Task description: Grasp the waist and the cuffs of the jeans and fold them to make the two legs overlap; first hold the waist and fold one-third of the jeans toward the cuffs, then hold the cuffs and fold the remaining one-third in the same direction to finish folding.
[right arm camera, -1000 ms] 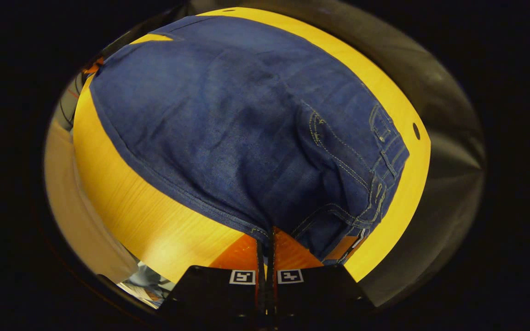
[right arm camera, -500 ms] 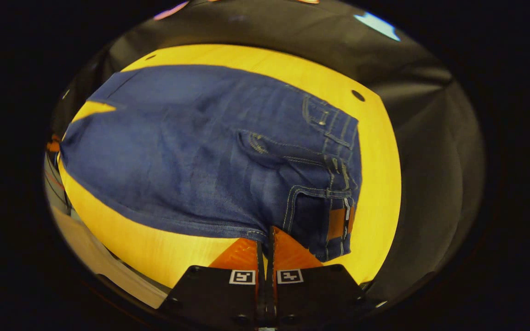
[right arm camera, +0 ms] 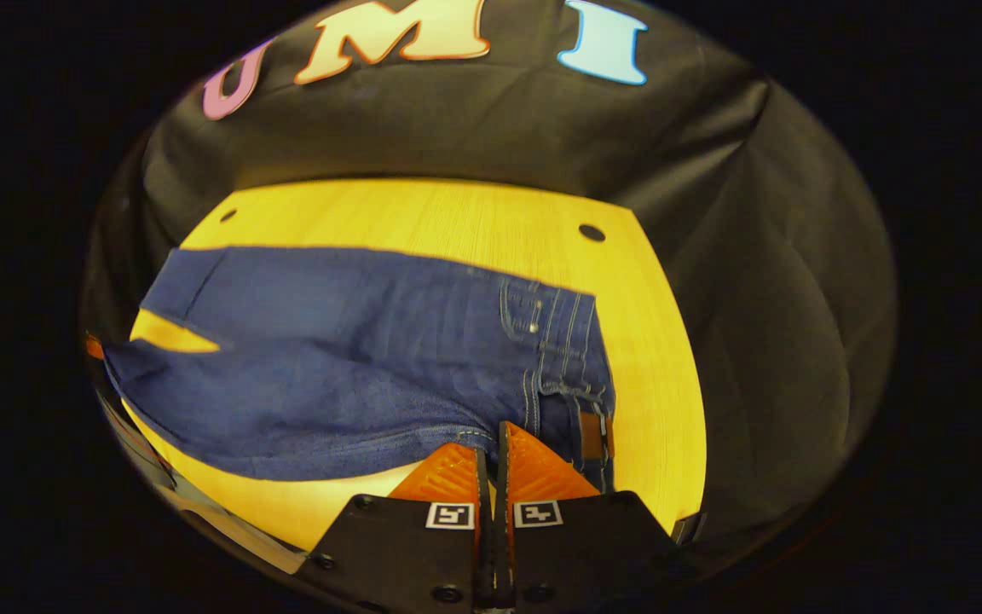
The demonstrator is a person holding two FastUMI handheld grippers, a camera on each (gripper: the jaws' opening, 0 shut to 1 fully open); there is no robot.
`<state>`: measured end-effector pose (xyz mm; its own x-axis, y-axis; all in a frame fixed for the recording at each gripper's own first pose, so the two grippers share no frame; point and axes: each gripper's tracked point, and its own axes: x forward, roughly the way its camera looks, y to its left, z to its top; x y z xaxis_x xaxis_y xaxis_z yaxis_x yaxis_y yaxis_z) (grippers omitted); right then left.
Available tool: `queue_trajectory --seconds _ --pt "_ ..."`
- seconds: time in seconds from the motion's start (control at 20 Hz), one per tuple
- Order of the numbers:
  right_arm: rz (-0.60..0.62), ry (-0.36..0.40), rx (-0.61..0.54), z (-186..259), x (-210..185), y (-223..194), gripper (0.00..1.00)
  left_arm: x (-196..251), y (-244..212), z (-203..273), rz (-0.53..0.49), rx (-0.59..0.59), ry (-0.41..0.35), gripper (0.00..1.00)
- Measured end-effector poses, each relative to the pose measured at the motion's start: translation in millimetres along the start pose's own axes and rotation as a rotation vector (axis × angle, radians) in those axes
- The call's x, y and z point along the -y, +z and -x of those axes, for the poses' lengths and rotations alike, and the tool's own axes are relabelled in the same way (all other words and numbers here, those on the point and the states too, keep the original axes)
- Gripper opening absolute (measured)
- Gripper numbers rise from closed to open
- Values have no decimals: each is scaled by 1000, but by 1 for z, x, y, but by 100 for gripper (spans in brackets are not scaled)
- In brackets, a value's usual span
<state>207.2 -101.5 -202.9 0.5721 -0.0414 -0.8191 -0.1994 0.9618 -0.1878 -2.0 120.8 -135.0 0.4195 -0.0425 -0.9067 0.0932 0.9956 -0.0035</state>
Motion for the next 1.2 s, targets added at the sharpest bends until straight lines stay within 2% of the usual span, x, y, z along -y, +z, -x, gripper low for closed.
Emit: queue_trajectory --seconds 0.1,0.2,0.25,0.35,0.4,0.45,0.65,0.8,1.0,1.05,1.15,1.2 --pt "-11 -1 35 -4 -6 31 0 -12 24 5 -37 2 34 0" --pt "6 -10 41 -10 -8 51 3 -19 47 7 -63 -2 58 0" --pt "12 -10 34 -20 -13 55 0 -23 60 6 -68 -5 68 0" --pt "12 -7 26 -32 -17 65 3 -32 86 -1 -67 -13 83 0" --pt "8 -6 20 -38 -18 72 0 -35 99 -6 -65 -13 91 0" --pt "6 -6 15 -47 -18 79 3 -38 115 -10 -71 -14 98 0" --pt "14 -16 -9 -86 -24 98 0 -49 173 -41 -81 -8 151 0" --pt "-19 -12 -28 -124 -29 106 2 -55 196 -72 -113 -13 201 0" --pt "-39 -6 -66 -169 -35 102 0 -58 217 -112 -105 -37 225 0" --pt "-35 -9 -71 -176 -38 100 3 -60 220 -123 -103 -41 230 0" --pt "-35 -11 -81 -191 -41 96 0 -63 221 -143 -87 -53 231 0" --pt "-39 -11 -85 -197 -41 95 3 -65 220 -150 -82 -56 230 0"
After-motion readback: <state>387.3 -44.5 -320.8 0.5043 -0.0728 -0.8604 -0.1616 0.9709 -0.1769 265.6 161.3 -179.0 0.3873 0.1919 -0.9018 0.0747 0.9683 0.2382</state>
